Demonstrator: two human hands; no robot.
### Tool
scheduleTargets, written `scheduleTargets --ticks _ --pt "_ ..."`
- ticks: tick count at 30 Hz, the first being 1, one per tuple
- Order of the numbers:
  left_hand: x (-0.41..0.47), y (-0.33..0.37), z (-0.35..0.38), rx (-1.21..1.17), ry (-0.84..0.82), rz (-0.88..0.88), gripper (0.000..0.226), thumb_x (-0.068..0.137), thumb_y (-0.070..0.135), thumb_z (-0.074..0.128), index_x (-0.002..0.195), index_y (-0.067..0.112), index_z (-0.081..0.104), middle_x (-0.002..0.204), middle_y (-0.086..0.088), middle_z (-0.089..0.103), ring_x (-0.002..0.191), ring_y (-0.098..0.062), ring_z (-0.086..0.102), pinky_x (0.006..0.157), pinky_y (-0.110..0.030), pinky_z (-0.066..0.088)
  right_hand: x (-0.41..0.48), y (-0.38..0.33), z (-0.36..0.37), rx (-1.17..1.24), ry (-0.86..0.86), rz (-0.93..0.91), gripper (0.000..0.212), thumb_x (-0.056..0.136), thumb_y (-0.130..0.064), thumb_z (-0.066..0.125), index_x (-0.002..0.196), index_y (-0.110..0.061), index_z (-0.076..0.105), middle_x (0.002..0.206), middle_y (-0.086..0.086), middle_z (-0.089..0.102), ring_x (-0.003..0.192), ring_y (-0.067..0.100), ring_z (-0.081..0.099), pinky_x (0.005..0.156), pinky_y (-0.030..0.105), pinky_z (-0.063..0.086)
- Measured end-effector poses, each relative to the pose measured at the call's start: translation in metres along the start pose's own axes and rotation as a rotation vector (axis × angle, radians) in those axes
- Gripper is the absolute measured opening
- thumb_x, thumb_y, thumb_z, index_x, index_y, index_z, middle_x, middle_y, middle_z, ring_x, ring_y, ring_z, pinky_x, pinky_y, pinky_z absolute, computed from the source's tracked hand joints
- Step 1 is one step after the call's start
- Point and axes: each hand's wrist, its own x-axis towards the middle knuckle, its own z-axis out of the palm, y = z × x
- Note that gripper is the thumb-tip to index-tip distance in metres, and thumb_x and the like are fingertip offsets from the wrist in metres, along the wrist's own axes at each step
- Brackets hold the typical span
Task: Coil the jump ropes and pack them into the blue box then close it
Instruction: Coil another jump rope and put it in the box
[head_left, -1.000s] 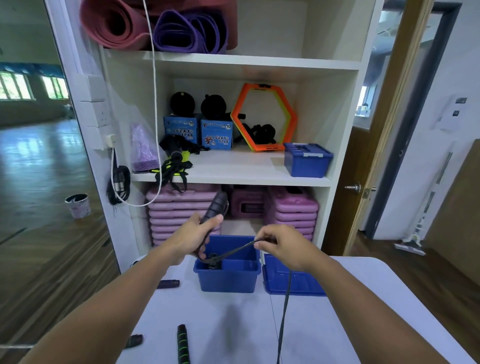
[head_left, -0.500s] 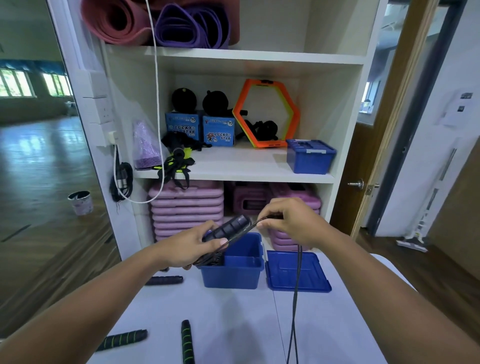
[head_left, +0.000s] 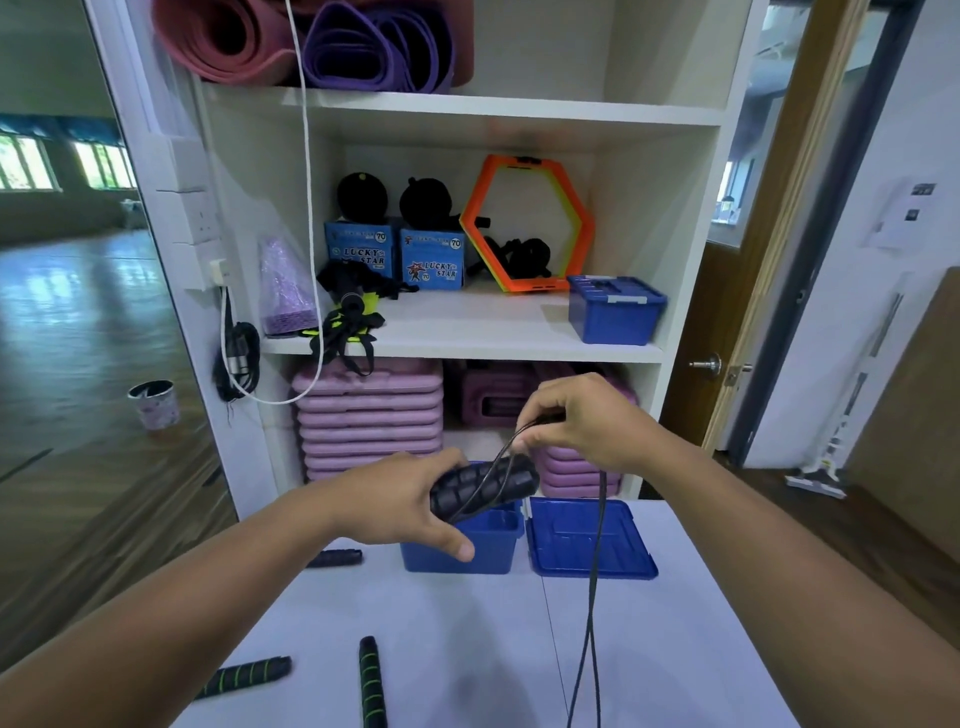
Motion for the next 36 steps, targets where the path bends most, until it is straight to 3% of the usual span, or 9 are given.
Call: scheduleTargets --ticks 4,8,12,16,19,22,27,31,36 --pt "-0.005 0.019 -0.003 0.065 -0.034 0.053 0.066 0.065 0.068 0.079 0.113 0.038 0.045 0.091 -0.002 0.065 0.083 -0.021 0.058 0.073 -0.044 0.05 -0.001 0.002 -0.005 0.132 0.021 0.034 0.019 0.066 -0.034 0.087 0.073 -0.019 0.077 0.073 0.002 0.074 0.077 0.027 0.066 0.075 0.047 0.054" --pt "-0.015 0.036 -0.009 0.0 0.042 0.142 0.055 0.074 0.05 0.083 0.115 0.043 0.046 0.083 0.014 0.06 0.074 -0.006 0.053 0.062 -0.021 0.041 -0.006 0.014 0.0 0.37 0.045 0.051 0.018 0.067 -0.027 0.087 0.071 -0.013 0.077 0.073 0.015 0.072 0.071 0.033 0.065 0.07 0.052 0.052" --pt "-0.019 0.046 -0.014 -0.248 0.117 0.22 0.046 0.079 0.031 0.083 0.111 0.038 0.05 0.083 0.019 0.061 0.068 -0.004 0.051 0.066 -0.023 0.043 -0.014 0.023 0.019 0.703 0.069 0.099 0.022 0.085 -0.008 0.07 0.067 -0.02 0.074 0.07 0.002 0.07 0.067 0.013 0.065 0.065 0.029 0.051" --pt "-0.015 0.048 -0.018 -0.519 0.168 0.23 0.041 0.082 0.019 0.082 0.112 0.03 0.056 0.087 0.01 0.067 0.072 -0.008 0.056 0.072 -0.033 0.049 -0.019 0.029 0.045 0.834 0.122 0.131 0.02 0.094 -0.011 0.056 0.082 0.003 0.063 0.071 0.015 0.051 0.064 0.026 0.04 0.059 0.029 0.038" --pt "-0.007 0.041 -0.018 -0.549 0.241 0.194 0.039 0.082 0.027 0.082 0.111 0.034 0.057 0.097 -0.002 0.069 0.076 -0.009 0.058 0.076 -0.033 0.049 -0.022 0.028 0.059 0.844 0.138 0.208 0.032 0.103 -0.019 0.05 0.085 0.007 0.057 0.062 0.001 0.045 0.055 0.015 0.03 0.055 0.029 0.029" --pt "0.006 0.03 -0.018 -0.566 0.347 0.121 0.045 0.075 0.042 0.082 0.113 0.037 0.058 0.097 -0.008 0.07 0.075 -0.022 0.061 0.074 -0.041 0.051 -0.028 0.028 0.068 0.686 0.067 0.238 0.04 0.102 -0.031 0.046 0.106 0.004 0.063 0.064 0.001 0.044 0.055 0.015 0.034 0.054 0.029 0.033" --pt "0.03 0.008 -0.03 -0.407 0.535 -0.048 0.045 0.08 0.038 0.082 0.116 0.035 0.054 0.079 0.009 0.067 0.055 -0.008 0.056 0.058 -0.03 0.048 -0.03 0.023 0.068 0.244 -0.122 0.195 0.028 0.106 -0.029 0.039 0.124 -0.023 0.06 0.071 -0.006 0.051 0.06 0.004 0.048 0.063 0.018 0.048" --pt "0.043 -0.001 -0.035 0.085 0.549 -0.1 0.056 0.078 0.042 0.079 0.125 0.032 0.05 0.099 0.005 0.071 0.088 -0.021 0.065 0.076 -0.035 0.053 -0.022 0.006 0.047 0.034 -0.183 0.158 0.024 0.105 -0.029 0.039 0.12 -0.022 0.056 0.087 -0.002 0.057 0.071 0.017 0.056 0.067 0.026 0.054" --pt "0.05 -0.002 -0.031 0.366 0.41 -0.094 0.067 0.072 0.045 0.082 0.128 0.029 0.048 0.107 0.002 0.069 0.091 -0.025 0.063 0.078 -0.042 0.055 -0.012 -0.012 0.012 -0.329 -0.149 0.003 0.019 0.103 -0.025 0.042 0.108 -0.016 0.059 0.103 -0.003 0.058 0.093 0.019 0.055 0.081 0.038 0.046"
